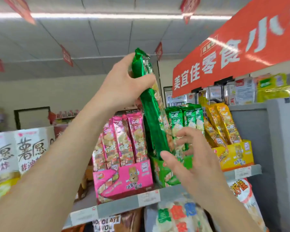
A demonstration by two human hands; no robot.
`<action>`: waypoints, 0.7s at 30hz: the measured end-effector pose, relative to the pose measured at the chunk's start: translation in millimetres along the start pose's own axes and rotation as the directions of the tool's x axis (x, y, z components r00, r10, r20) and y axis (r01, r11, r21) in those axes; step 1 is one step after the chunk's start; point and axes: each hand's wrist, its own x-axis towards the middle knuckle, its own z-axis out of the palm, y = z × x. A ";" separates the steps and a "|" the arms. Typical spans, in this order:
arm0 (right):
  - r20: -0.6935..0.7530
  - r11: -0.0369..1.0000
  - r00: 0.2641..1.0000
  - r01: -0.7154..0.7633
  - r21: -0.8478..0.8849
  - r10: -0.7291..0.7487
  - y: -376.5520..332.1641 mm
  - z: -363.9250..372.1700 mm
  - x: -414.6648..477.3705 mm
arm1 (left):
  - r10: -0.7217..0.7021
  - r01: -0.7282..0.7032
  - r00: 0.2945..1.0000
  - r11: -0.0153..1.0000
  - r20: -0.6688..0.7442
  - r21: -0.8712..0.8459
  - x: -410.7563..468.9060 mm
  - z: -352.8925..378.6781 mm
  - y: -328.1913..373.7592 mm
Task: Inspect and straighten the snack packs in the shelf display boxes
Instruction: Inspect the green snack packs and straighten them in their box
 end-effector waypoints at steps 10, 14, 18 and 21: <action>0.316 0.852 0.947 0.120 -0.510 0.056 38.1 -17.9 98.1 | 0.109 -0.132 0.968 0.987 0.227 0.089 12.2 2.1 -28.2; 0.344 0.879 0.935 0.089 -0.469 0.089 49.6 -13.4 107.0 | 0.089 -0.088 0.958 0.996 0.274 -0.015 9.5 11.4 -43.5; 0.298 0.908 0.952 0.060 -0.415 0.074 54.9 -14.0 110.3 | 0.047 0.006 0.929 0.990 0.368 -0.143 4.2 22.0 -60.5; 0.271 0.910 0.959 0.039 -0.412 0.082 54.9 -13.1 112.5 | -0.031 0.098 0.895 0.987 0.445 -0.129 0.9 33.8 -73.9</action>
